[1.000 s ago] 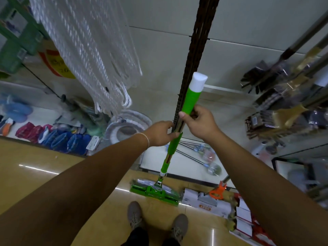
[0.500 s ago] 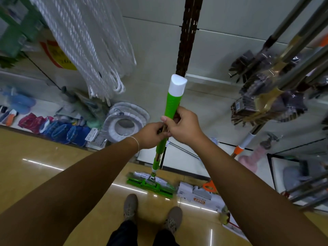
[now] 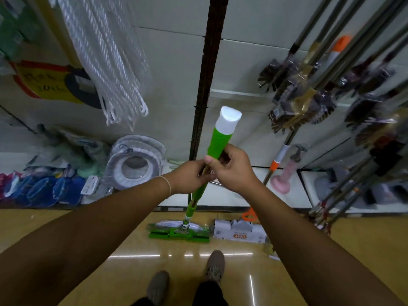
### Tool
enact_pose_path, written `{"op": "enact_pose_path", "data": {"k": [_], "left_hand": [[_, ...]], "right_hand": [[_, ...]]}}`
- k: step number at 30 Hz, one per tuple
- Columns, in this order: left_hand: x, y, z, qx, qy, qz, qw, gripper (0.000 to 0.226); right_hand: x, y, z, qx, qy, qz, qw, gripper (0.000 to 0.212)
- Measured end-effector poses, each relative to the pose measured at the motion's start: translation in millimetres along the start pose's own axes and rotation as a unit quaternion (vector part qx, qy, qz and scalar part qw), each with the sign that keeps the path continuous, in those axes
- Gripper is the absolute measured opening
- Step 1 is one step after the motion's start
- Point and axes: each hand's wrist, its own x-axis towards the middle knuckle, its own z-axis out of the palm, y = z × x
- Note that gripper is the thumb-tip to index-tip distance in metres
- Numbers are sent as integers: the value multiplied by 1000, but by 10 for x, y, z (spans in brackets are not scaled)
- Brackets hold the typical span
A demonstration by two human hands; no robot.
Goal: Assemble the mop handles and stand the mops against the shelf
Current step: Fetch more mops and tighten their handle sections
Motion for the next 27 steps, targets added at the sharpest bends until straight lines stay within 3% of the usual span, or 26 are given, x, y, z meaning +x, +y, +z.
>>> {"op": "enact_pose_path", "data": {"k": [6,14,22,24,27], "left_hand": [[-319,389,-82,13,-65,83,994,19],[-472,1585,-363,-7,-105,228,968,41],[-453,2827,-76,-193,-196,255,927,22],[-433,3124,68,-212,-221,267,914,6],[-382,3542,335,-228,-257,281,896,9]], "right_hand": [[-641,-386,-229,50,50,-14,997,15],[-1272,-1186,-972,94,162,-71,980,10],[-1895,-1697,-1899,80,304,-86,945,3],[-2054,-1728,-2132,71,341,-75,935,13],[-2303,-1720,-2487,47,383,-50,921,25]]}}
